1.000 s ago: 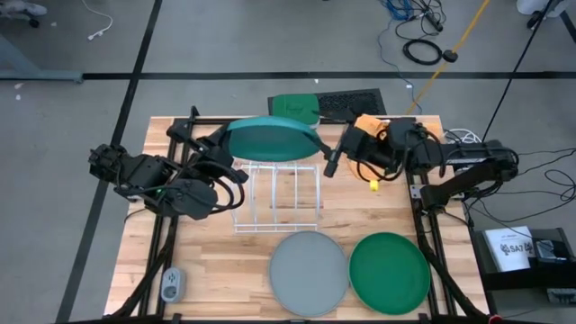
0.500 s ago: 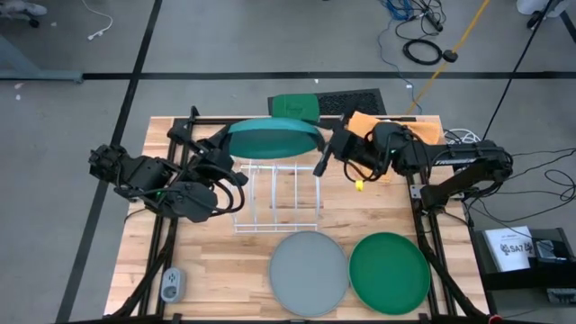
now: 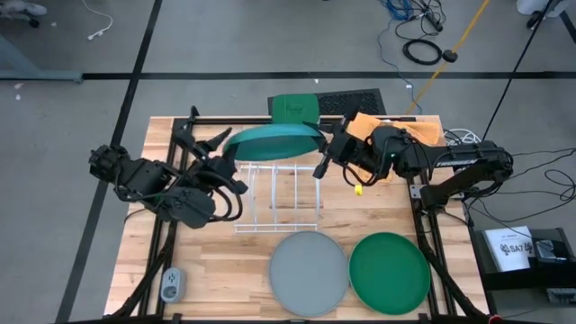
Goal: Sort dishes
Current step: Put the green plate into the dish rack
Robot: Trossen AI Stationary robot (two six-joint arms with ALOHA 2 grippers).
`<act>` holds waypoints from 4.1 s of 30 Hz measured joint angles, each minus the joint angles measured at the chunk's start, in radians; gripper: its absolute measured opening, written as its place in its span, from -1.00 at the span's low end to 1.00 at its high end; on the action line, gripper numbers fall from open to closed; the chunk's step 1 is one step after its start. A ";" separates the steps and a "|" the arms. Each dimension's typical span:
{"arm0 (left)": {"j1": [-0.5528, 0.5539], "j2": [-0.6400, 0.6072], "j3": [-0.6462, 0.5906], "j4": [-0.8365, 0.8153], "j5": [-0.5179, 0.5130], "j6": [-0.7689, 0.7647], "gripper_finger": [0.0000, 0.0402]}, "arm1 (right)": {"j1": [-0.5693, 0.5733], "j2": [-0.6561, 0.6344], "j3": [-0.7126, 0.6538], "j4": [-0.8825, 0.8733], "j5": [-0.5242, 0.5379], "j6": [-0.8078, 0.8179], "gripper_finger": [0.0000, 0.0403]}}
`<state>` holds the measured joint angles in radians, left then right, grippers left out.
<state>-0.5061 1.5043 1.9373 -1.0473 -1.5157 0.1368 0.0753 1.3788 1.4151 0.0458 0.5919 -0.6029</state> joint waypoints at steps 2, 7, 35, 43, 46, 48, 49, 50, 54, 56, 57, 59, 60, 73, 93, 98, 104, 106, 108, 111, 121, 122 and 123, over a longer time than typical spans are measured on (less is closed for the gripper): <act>-0.018 0.000 0.000 0.000 -0.003 0.000 -0.23 | 0.000 0.000 0.000 -0.008 0.001 -0.011 -0.92; -0.112 -0.003 0.000 0.010 -0.002 -0.004 -0.15 | -0.002 -0.008 -0.008 -0.098 0.030 -0.092 -0.92; -0.458 -0.002 -0.149 -0.390 0.091 -0.880 -0.14 | -0.002 -0.031 -0.004 -0.197 -0.049 -0.737 -0.92; -0.458 -0.001 -0.209 -0.410 0.128 -0.993 -0.14 | 0.022 -0.096 -0.003 -0.332 -0.037 -0.747 -0.92; -0.458 -0.001 -0.227 -0.410 0.130 -0.997 -0.14 | 0.042 -0.152 -0.002 -0.353 -0.049 -0.715 -0.92; -0.458 -0.001 -0.233 -0.410 0.130 -0.996 -0.14 | 0.050 -0.191 -0.002 -0.370 -0.077 -0.691 -0.92; -0.458 -0.001 -0.235 -0.410 0.129 -0.996 -0.14 | 0.052 -0.209 -0.002 -0.378 -0.109 -0.673 -0.92; -0.456 -0.001 -0.236 -0.411 0.129 -0.996 -0.14 | 0.051 -0.227 0.000 -0.391 -0.148 -0.654 -0.92; -0.447 -0.001 -0.236 -0.411 0.128 -0.996 -0.14 | 0.047 -0.277 0.000 -0.455 -0.293 -0.580 -0.92; -0.440 -0.001 -0.236 -0.411 0.128 -0.993 -0.14 | 0.036 -0.288 0.000 -0.480 -0.351 -0.560 -0.92; -0.435 -0.001 -0.236 -0.411 0.127 -0.993 -0.14 | 0.030 -0.291 0.000 -0.488 -0.381 -0.556 -0.92; -0.429 -0.001 -0.236 -0.410 0.127 -0.992 -0.14 | 0.014 -0.293 0.000 -0.494 -0.460 -0.543 -0.92; -0.427 -0.001 -0.236 -0.410 0.126 -0.993 -0.14 | 0.007 -0.293 0.000 -0.493 -0.504 -0.540 -0.92; -0.415 -0.001 -0.236 -0.397 0.125 -0.994 -0.14 | -0.194 -0.155 0.163 -0.620 -0.932 -0.543 -0.92; -0.417 -0.001 -0.236 -0.354 0.138 -0.992 -0.14 | -0.500 0.109 0.460 -0.842 -1.498 -0.552 -0.92; -0.417 -0.001 -0.236 -0.354 0.148 -0.988 -0.14 | -0.542 0.136 0.460 -0.837 -1.511 -0.524 -0.92; -0.417 -0.001 -0.236 -0.356 0.149 -0.987 -0.14 | -0.568 0.159 0.460 -0.841 -1.528 -0.508 -0.92; -0.417 -0.001 -0.236 -0.356 0.151 -0.987 -0.14 | -0.573 0.166 0.460 -0.846 -1.554 -0.507 -0.92; -0.417 -0.001 -0.236 -0.356 0.151 -0.986 -0.14 | -0.582 0.173 0.460 -0.851 -1.570 -0.509 -0.92; -0.417 -0.001 -0.236 -0.357 0.151 -0.986 -0.14 | -0.592 0.196 0.460 -0.852 -1.580 -0.511 -0.92; -0.417 -0.001 -0.236 -0.352 0.151 -0.992 -0.14 | -0.625 0.340 0.460 -0.872 -1.702 -0.570 -0.92; -0.417 -0.001 -0.236 -0.351 0.151 -0.993 -0.14 | -0.629 0.355 0.460 -0.872 -1.705 -0.576 -0.92; -0.417 -0.001 -0.236 -0.350 0.151 -0.993 -0.14 | -0.633 0.371 0.460 -0.874 -1.716 -0.583 -0.92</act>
<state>-0.9234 1.5032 1.7016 -1.3972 -1.3647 -0.8559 -0.5580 1.7501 1.8748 -0.8283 -1.1245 -1.1860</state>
